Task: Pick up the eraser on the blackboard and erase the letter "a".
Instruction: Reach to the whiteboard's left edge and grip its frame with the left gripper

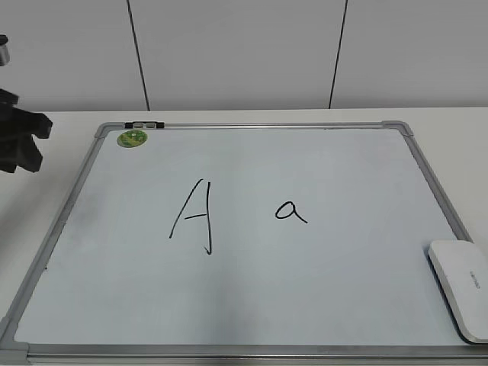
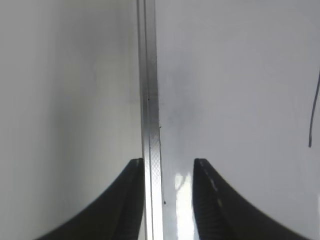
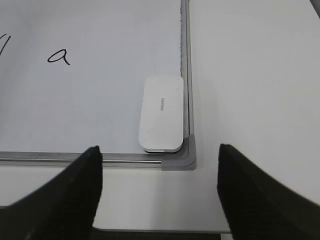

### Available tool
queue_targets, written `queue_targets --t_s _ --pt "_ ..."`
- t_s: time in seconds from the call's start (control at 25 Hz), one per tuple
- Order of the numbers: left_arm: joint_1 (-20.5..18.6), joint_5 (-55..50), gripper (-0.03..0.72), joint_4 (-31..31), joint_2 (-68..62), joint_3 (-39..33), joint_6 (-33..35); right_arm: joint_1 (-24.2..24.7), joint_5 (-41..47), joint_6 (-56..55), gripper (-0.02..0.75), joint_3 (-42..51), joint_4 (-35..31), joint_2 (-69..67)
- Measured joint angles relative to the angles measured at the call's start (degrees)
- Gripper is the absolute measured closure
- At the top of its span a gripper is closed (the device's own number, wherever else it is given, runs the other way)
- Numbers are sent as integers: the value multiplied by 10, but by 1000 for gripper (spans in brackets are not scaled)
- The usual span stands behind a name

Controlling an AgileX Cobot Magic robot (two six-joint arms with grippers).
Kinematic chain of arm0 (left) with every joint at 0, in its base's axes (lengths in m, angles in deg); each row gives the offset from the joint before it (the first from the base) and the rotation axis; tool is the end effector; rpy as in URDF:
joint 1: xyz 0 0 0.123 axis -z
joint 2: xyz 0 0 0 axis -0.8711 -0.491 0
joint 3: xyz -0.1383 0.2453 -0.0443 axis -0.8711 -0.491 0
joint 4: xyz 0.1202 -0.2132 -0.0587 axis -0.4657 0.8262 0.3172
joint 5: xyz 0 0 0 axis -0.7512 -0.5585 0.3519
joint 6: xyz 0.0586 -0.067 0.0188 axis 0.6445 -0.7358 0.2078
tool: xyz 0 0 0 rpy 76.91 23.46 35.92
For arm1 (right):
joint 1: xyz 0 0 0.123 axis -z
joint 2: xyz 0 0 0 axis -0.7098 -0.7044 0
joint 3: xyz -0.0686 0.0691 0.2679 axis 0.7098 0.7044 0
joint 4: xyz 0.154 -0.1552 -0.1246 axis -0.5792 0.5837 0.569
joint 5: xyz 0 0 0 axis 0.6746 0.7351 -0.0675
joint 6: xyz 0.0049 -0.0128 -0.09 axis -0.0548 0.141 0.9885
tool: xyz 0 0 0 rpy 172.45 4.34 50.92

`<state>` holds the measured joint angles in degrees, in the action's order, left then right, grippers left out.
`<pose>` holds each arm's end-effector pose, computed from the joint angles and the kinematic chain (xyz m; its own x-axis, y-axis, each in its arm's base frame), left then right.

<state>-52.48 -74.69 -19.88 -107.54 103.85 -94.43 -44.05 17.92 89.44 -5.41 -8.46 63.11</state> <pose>0.3190 -0.0475 0.2486 -0.9040 -0.0252 -0.4268 0.0129 0.9962 -0.0861 -0.0094 0.0056 0.2676 -0.5209 -0.0129 -0.8535 -0.0427 0.9990 0.0109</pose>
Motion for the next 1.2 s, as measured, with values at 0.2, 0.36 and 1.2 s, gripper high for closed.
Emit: queue_targets --t_s 0.2,0.36,1.2 --pt "1 -7 446 -1 -35 36 0 0 0 0 204 0 0 0" --pt "1 -33 445 -3 -73 69 0 0 0 0 204 0 0 0" --pt "-21 -142 445 -25 -231 203 0 0 0 0 204 0 -24 0"
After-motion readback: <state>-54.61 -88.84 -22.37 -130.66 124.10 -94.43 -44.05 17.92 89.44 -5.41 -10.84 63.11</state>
